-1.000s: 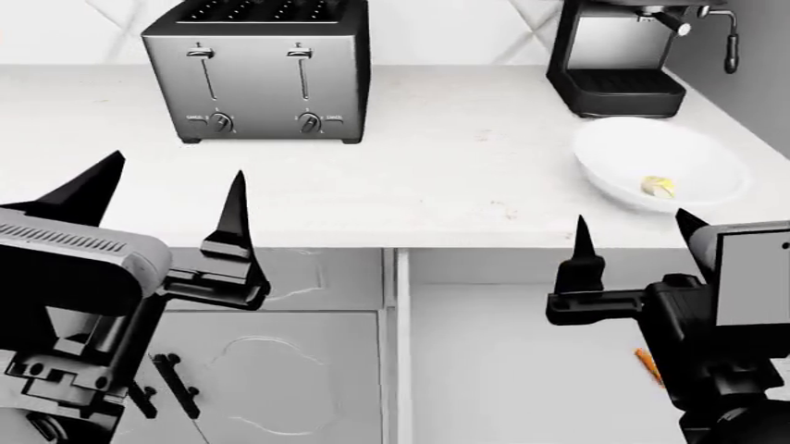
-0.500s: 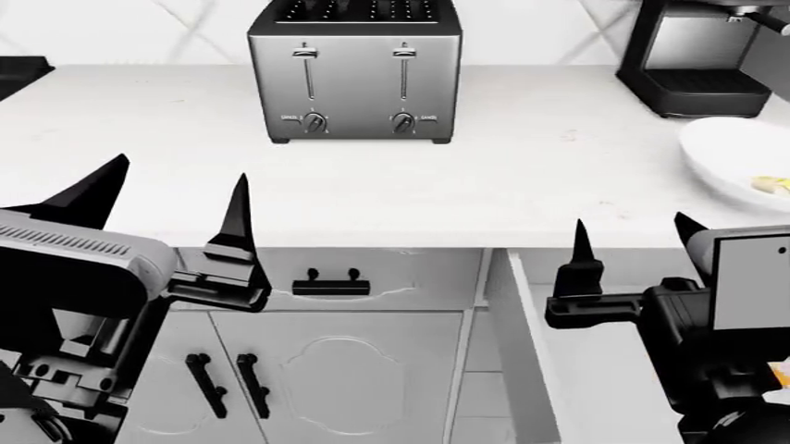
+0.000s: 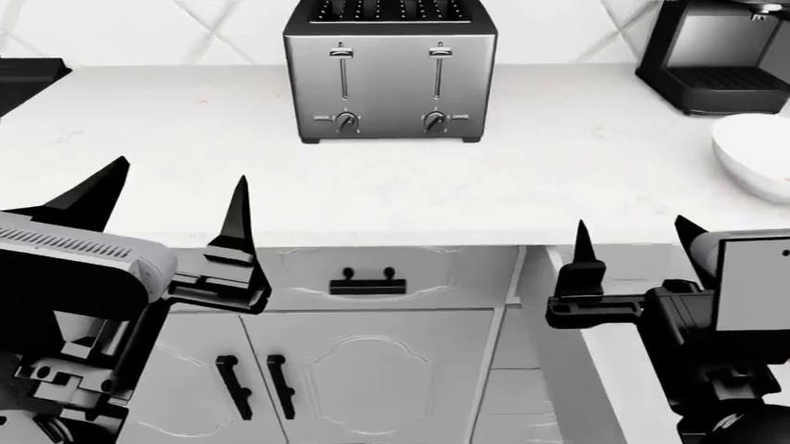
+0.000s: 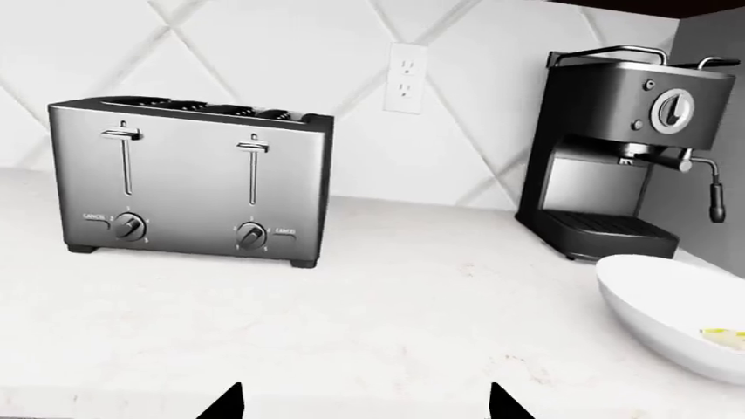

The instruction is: Place the bar in the bowl and close the drawer.

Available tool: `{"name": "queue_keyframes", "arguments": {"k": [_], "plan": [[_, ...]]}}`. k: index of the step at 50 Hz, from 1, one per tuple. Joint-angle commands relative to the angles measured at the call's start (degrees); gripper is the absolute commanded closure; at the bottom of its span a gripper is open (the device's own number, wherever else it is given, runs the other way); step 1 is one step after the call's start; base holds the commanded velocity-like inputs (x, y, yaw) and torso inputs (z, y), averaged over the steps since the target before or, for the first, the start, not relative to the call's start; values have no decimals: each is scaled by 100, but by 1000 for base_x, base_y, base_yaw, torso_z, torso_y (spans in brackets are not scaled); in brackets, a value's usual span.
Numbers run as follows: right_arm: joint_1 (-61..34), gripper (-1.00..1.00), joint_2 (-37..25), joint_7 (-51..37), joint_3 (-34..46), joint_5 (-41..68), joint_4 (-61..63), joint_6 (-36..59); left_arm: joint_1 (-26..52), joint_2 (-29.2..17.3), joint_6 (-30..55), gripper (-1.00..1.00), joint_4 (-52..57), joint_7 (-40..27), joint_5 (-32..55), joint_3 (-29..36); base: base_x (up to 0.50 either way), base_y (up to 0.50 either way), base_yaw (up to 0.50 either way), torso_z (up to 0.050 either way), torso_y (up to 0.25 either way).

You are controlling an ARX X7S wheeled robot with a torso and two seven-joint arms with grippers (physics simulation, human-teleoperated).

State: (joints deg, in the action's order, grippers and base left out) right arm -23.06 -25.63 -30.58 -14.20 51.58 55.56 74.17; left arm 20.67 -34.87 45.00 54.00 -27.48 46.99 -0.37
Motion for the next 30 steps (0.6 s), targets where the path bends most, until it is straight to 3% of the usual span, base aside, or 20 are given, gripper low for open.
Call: {"name": "queue_keyframes", "arguments": {"k": [1,30], "plan": [[47,-100,1,-54,-63,87,-67,-120,-7,-7,-46,-100,-23,-13,6,45,-90,2,-500,0,0],[-8,-100,-53,-287,-248,641,-14,-111,169,-115,79,-100,49,-207,272,60,-92,10,-500,0,0]]}}
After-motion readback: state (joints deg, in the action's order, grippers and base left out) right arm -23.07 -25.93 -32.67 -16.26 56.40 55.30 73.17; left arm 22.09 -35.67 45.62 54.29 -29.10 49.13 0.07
